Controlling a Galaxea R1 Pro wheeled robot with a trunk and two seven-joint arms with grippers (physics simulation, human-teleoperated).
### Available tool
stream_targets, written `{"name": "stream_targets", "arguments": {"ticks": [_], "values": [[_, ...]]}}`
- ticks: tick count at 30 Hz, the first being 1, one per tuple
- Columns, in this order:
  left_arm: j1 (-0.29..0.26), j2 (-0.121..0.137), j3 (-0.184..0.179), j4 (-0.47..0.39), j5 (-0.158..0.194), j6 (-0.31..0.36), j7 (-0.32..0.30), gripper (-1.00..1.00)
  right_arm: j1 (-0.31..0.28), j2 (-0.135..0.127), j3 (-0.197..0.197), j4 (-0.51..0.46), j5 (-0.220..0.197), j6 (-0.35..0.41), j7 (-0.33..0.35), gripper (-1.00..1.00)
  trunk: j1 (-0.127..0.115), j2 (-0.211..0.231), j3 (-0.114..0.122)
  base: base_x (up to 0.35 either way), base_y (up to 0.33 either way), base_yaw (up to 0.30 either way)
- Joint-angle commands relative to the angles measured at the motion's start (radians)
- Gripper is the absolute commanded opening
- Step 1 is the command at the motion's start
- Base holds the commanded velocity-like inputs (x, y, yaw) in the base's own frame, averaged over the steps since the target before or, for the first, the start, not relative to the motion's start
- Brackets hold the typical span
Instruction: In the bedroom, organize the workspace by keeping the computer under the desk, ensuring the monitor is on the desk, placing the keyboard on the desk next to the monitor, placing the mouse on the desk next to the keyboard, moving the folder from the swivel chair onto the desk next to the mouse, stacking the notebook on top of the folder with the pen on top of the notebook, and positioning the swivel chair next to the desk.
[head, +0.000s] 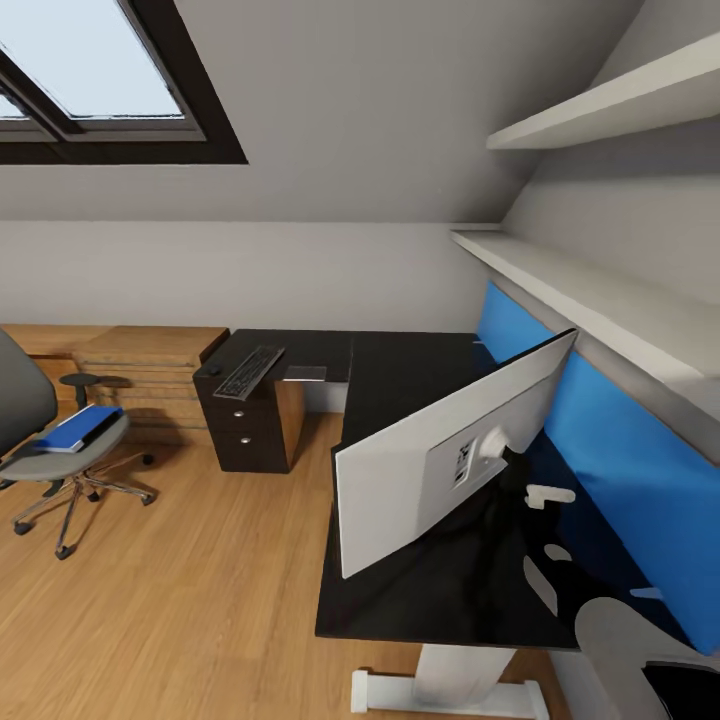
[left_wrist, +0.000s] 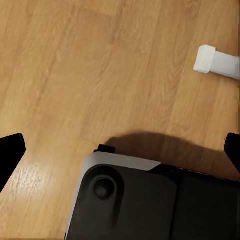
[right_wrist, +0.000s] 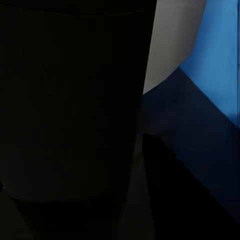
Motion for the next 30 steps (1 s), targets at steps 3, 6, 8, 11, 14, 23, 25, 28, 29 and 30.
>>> {"name": "stream_targets", "arguments": {"ticks": [3,6,8,11,14,23,25,28,29,30], "values": [[0.0,0.001,-0.008,-0.003,0.005,-0.003,0.009,1.0,-0.001,-0.001,0.003,0.001,-0.016,-0.005,0.001,-1.0,0.001,-0.002,-0.002,0.126,-0.176,0.0],[0.0,0.001,-0.007,-0.002,0.005,-0.015,0.009,1.0,-0.001,-0.001,0.003,0.002,-0.016,-0.005,0.001,-1.0,0.001,-0.002,-0.002,0.246,-0.054,0.0],[0.0,0.001,-0.007,-0.002,0.005,-0.023,0.009,1.0,-0.001,-0.001,0.003,0.002,-0.016,-0.005,0.001,-1.0,0.001,-0.002,-0.002,0.292,-0.021,0.0],[0.0,0.001,-0.007,-0.003,0.005,-0.03,0.009,1.0,-0.001,-0.001,0.003,0.002,-0.016,-0.005,0.001,-1.0,0.001,-0.002,-0.002,0.227,-0.007,0.0],[0.0,0.006,-0.006,-0.004,0.005,-0.031,0.01,1.0,-0.001,-0.001,0.003,0.002,-0.016,-0.005,0.001,-1.0,0.001,-0.002,-0.002,0.056,-0.002,0.0],[-0.032,0.159,0.101,-0.01,0.067,0.093,0.007,1.0,-0.001,-0.002,0.003,0.001,-0.016,-0.005,0.001,-1.0,0.001,-0.002,-0.002,0.007,0.0,0.0],[-0.05,0.194,0.155,-0.01,0.137,0.215,0.001,1.0,-0.001,-0.002,0.003,0.001,-0.016,-0.005,0.001,-1.0,0.001,-0.002,-0.002,0.0,0.0,0.0],[-0.059,0.21,0.184,-0.011,0.187,0.267,-0.004,1.0,-0.001,-0.002,0.003,0.001,-0.016,-0.005,0.001,-1.0,0.001,-0.002,-0.002,0.0,0.0,0.0],[-0.061,0.211,0.188,-0.011,0.193,0.268,-0.005,1.0,-0.001,-0.002,0.003,0.001,-0.016,-0.005,0.001,-1.0,0.001,-0.002,-0.002,0.0,0.0,0.0],[-0.061,0.212,0.19,-0.011,0.198,0.268,-0.006,1.0,-0.001,-0.002,0.003,0.001,-0.016,-0.005,0.001,-1.0,0.001,-0.002,-0.002,0.0,0.0,0.0]]}}
